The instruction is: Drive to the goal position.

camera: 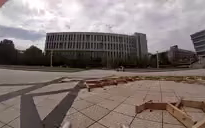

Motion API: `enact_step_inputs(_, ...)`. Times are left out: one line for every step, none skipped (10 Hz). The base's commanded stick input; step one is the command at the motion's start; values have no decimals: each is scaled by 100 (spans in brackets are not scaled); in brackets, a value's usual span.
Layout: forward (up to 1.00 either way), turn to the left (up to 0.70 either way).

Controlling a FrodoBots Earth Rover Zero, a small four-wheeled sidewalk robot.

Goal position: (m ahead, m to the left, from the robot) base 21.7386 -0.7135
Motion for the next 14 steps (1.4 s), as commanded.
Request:
enact_step_inputs(6, 0)
enact_step_inputs(6, 0)
enact_step_inputs(6, 0)
enact_step_inputs(6, 1)
enact_step_inputs(6, 0)
enact_step_inputs(7, 1)
enact_step_inputs(6, 0)
enact_step_inputs(6, 1)
enact_step_inputs(6, 0)
enact_step_inputs(6, 1)
enact_step_inputs(6, 1)
enact_step_inputs(6, 0)
enact_step_inputs(6, 0)
enact_step_inputs(6, 0)
